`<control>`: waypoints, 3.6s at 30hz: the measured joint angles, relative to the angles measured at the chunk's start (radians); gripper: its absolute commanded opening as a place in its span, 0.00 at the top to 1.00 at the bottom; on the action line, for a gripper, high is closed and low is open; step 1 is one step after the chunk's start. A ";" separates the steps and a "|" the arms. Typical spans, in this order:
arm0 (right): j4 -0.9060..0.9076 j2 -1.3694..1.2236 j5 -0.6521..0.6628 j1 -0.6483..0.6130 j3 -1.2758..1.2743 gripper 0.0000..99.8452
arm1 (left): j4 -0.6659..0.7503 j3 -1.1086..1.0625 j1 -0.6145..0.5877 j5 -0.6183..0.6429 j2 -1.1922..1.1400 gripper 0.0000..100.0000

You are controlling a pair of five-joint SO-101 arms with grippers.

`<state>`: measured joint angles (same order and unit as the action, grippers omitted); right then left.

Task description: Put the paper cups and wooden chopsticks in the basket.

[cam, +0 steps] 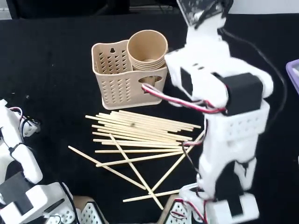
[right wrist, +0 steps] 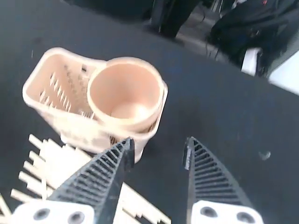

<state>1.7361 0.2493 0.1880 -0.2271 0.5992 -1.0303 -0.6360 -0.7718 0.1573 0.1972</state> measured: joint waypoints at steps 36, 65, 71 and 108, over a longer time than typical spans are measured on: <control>-0.450 0.509 0.353 -0.825 -1.763 0.82 | 0.000 0.000 -0.061 0.002 0.000 0.79; -0.703 0.091 0.344 -0.816 -1.697 0.99 | 0.000 0.000 -0.081 0.000 0.000 0.79; -0.571 0.086 0.443 -0.661 -1.628 0.99 | 0.000 0.000 -0.081 0.000 0.000 0.79; -0.295 0.678 0.727 -0.680 -1.725 0.82 | 0.000 0.000 -0.081 0.000 0.000 0.79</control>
<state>1.4415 0.9275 0.9152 -0.9068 -1.1254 -1.0303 -0.6360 -0.8531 0.1573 0.1972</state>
